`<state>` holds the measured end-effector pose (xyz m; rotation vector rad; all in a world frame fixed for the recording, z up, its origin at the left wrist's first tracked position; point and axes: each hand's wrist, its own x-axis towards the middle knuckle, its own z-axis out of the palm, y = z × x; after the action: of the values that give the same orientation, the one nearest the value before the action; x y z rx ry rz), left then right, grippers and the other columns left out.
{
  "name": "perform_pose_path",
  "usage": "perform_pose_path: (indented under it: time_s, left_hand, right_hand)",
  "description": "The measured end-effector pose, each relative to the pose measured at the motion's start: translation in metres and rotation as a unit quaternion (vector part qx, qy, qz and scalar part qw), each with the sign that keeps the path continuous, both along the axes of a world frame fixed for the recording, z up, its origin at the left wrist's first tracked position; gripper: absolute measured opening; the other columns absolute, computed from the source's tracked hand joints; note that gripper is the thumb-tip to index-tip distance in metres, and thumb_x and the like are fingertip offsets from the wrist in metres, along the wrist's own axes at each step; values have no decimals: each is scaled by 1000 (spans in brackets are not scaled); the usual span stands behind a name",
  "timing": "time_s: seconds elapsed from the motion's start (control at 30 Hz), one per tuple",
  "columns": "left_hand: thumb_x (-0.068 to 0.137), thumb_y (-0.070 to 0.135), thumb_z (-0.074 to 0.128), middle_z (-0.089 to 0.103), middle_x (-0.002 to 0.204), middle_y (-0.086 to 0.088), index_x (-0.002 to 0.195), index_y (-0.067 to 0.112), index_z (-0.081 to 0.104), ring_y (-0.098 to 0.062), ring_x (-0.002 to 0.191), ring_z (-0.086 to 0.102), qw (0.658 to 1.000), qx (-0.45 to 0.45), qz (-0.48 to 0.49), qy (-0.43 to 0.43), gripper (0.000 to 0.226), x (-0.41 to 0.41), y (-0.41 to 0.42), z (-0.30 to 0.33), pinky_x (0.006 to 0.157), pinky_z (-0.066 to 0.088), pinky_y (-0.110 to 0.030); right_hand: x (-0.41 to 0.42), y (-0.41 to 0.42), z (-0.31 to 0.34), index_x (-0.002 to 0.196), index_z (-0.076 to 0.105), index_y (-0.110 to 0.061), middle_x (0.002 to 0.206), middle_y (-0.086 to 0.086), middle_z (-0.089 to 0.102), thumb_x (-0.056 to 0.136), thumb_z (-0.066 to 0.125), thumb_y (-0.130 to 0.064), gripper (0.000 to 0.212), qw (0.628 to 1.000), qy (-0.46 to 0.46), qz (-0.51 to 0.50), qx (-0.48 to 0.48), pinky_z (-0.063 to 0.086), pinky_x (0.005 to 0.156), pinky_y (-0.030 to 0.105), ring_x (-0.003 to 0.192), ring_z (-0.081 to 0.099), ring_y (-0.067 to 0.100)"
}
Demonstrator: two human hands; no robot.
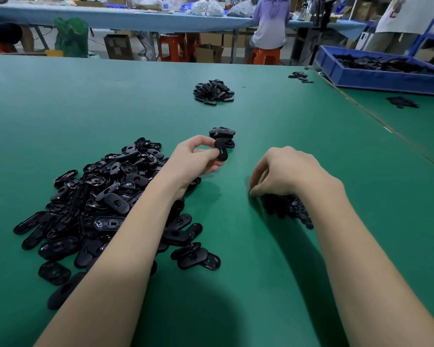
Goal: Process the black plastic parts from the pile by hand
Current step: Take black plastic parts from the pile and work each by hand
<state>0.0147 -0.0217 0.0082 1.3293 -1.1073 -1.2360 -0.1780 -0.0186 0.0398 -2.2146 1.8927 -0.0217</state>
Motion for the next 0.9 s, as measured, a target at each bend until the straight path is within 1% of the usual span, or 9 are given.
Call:
perform_pose_path:
  time_s: [0.13,0.27,0.43,0.57,0.63,0.7,0.77,0.83,0.9]
  left_hand:
    - [96,2,61,74,102,-17,103,5,64,-18,86,76,1000,1,1,21,8,-1,-1,0,75,60,-20]
    - [95,0,61,75,97,-14,110,9,64,-21,87,76,1000,-7,-4,24,17,-2,1,-2,74,60,-21]
    - [95,3,61,77,91,-6,111,17,68,-18,81,74,999,-19,-22,-30,22,-1,2,-3,79,60,-28]
    - [93,8,66,78,93,-7,108,19,63,-14,81,75,995,-44,-36,-82,19,-1,3,-4,73,59,-26]
    - [91,11,69,78,90,-4,105,22,61,-20,85,75,990,-59,-47,-120,20,-1,3,-4,79,57,-36]
    - [89,15,71,78,88,-2,104,24,60,-34,95,71,986,-70,-57,-143,20,-1,4,-4,89,56,-48]
    - [88,15,72,78,87,-2,102,24,60,-39,98,68,984,-84,-64,-145,21,-2,5,-3,92,53,-53]
    - [87,14,73,78,87,-1,102,23,59,-36,94,70,983,-92,-68,-145,22,-2,5,-3,92,54,-52]
    - [86,13,74,78,86,-1,102,22,59,-26,83,70,981,-98,-75,-148,24,-2,4,-3,91,54,-49]
  right_hand:
    - [5,-1,-4,75,74,-37,89,-12,74,70,81,-42,9,1000,17,-5,-21,41,64,25,89,67,17]
    - [6,-3,-5,80,74,-37,91,-10,74,73,74,-37,6,999,5,-2,-34,41,65,26,90,67,19]
    - [-4,-8,-8,79,76,-37,83,-19,75,85,70,-30,11,991,-130,-5,20,51,76,26,88,68,8]
    - [-3,-7,-10,83,77,-28,83,-4,77,90,71,-24,9,947,-319,-12,37,42,58,18,61,53,7]
    - [2,-7,-10,85,76,-28,89,3,77,91,73,-25,7,917,-397,-39,26,37,52,18,57,43,10]
    - [7,-7,-12,87,76,-29,93,4,78,91,72,-27,6,900,-431,-69,9,37,54,20,50,40,7]
    - [12,-7,-16,87,76,-28,94,5,78,90,73,-26,5,892,-444,-90,-7,36,49,16,44,40,2]
    - [16,-8,-19,88,76,-27,93,5,78,89,74,-27,2,888,-449,-99,-11,33,43,14,43,43,0]
    - [19,-9,-21,86,75,-27,93,3,78,89,75,-29,3,885,-453,-108,-21,35,49,19,54,50,3]
